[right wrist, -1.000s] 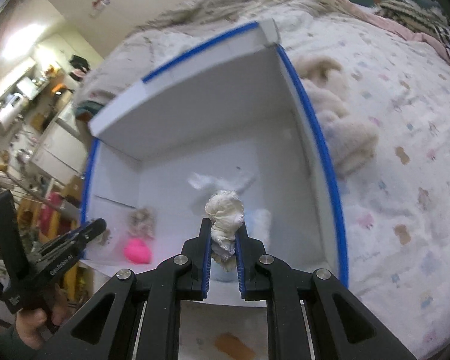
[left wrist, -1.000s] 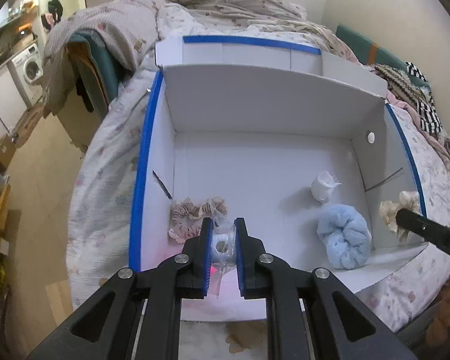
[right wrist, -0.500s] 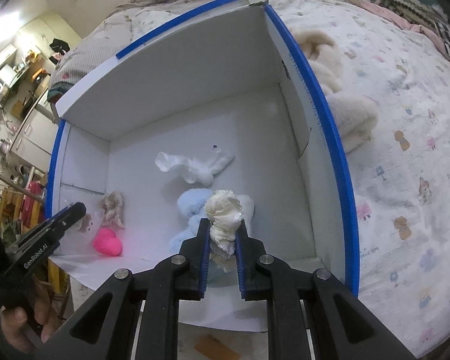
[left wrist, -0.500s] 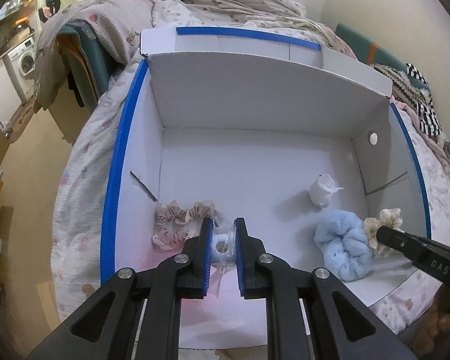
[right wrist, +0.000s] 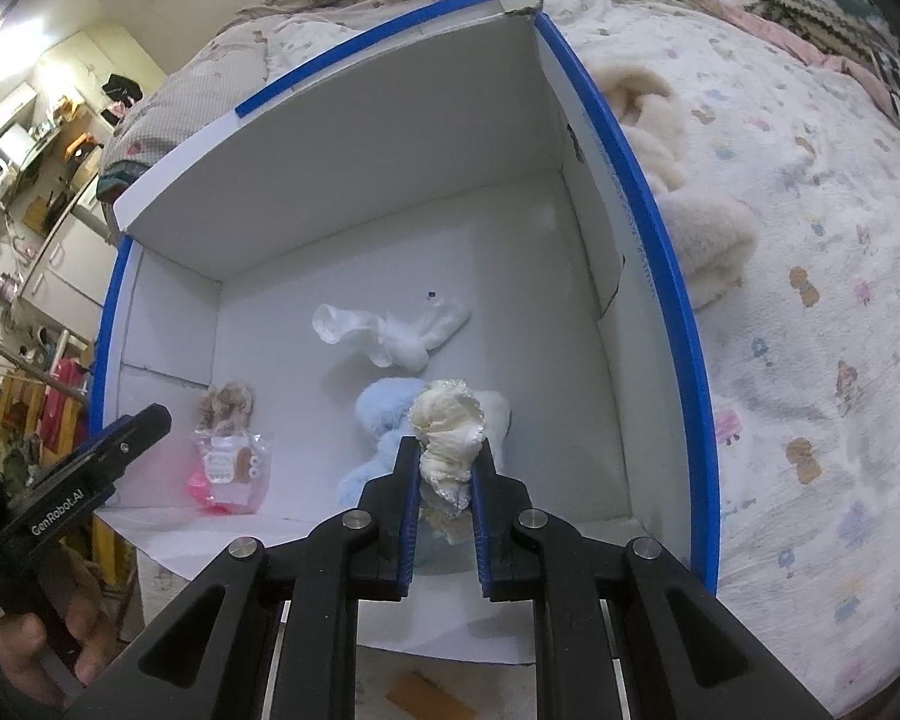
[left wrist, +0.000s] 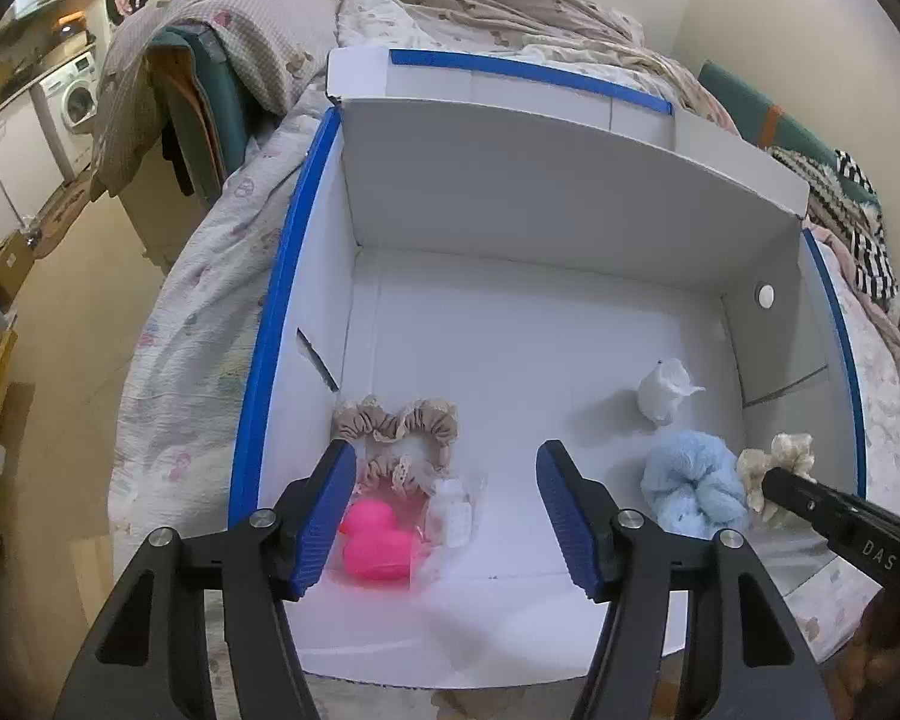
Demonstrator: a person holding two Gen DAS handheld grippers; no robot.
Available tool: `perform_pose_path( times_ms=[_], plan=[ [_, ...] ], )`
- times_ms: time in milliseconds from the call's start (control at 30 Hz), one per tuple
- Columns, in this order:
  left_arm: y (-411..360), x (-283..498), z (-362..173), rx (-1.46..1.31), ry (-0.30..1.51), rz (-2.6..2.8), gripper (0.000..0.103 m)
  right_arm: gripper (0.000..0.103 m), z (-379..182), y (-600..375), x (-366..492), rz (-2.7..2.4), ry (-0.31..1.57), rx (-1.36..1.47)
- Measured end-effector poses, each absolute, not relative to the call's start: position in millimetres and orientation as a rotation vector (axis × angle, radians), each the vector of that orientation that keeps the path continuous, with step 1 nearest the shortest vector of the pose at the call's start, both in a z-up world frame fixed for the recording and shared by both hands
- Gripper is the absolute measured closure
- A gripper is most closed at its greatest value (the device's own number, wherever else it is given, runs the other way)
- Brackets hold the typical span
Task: Organize soft objects
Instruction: 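Open the left tool dropping the bag while the right tool releases the scrunchie into the box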
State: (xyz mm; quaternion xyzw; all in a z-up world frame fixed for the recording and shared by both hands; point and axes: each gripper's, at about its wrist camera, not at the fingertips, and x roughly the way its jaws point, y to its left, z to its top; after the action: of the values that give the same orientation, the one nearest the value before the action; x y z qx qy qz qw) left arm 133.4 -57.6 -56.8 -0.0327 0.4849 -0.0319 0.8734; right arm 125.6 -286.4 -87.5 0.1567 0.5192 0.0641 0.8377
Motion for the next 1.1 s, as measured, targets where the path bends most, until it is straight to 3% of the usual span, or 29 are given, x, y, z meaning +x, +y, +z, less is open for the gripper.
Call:
perform_pose_path(
  times_ms=[133, 167, 267, 367, 467, 500, 1100],
  plan=[
    [-60, 132, -58, -0.048, 1.018, -0.058, 0.043, 0.082, -79, -280, 124, 0.166, 1.060, 0.312],
    [-61, 131, -58, -0.042, 1.017, -0.057, 0.043, 0.073, -76, -279, 124, 0.178, 1.049, 0.316],
    [-61, 129, -56, -0.033, 1.010, -0.058, 0.043, 0.032, -69, -279, 122, 0.181, 1.008, 0.332],
    [-60, 128, -55, -0.034, 1.008, -0.055, 0.043, 0.026, -62, -280, 120, 0.185, 0.973, 0.356],
    [-58, 127, -54, -0.045, 1.007, -0.052, 0.043, 0.003, -56, -279, 119, 0.174, 0.937, 0.351],
    [-58, 126, -53, -0.046, 1.004, -0.049, 0.043, 0.000, -54, -278, 118, 0.172, 0.923, 0.347],
    [-49, 102, -31, -0.035, 0.947, -0.051, 0.042, 0.000, -45, -270, 97, 0.132, 0.864, 0.278]
  ],
)
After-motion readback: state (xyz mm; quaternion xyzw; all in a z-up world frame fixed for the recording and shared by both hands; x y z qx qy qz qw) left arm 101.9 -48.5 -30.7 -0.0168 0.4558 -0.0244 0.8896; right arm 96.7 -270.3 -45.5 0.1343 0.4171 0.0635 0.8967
